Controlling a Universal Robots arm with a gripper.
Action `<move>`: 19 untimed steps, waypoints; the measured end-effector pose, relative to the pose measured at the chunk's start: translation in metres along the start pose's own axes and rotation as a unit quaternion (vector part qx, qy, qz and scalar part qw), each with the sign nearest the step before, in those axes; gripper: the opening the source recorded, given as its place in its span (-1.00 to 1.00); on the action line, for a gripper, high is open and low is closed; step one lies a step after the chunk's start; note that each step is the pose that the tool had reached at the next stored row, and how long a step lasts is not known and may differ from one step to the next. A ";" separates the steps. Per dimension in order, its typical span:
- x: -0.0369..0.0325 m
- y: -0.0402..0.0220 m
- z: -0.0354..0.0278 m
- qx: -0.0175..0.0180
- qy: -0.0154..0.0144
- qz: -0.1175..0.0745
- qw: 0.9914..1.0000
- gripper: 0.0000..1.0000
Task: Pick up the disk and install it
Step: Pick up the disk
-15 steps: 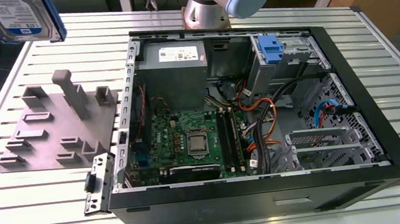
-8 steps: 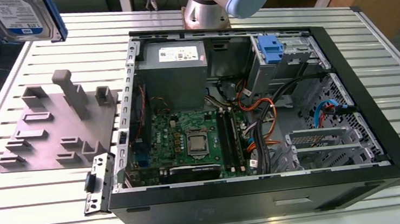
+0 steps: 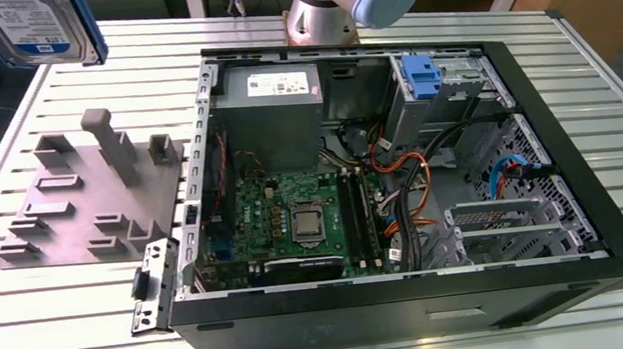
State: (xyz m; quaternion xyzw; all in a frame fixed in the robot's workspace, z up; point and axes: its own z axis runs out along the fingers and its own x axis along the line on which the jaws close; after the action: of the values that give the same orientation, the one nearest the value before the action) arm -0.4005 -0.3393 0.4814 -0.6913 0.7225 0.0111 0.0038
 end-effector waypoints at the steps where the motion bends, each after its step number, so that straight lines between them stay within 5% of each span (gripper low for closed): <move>1: 0.0003 -0.0002 0.0000 0.000 0.000 0.000 1.000 -0.26; 19: 0.0060 -0.0010 -0.0015 0.000 0.000 0.000 1.000 -0.26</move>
State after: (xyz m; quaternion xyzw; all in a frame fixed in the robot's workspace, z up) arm -0.3999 -0.3454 0.4827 -0.6913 0.7225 0.0111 0.0038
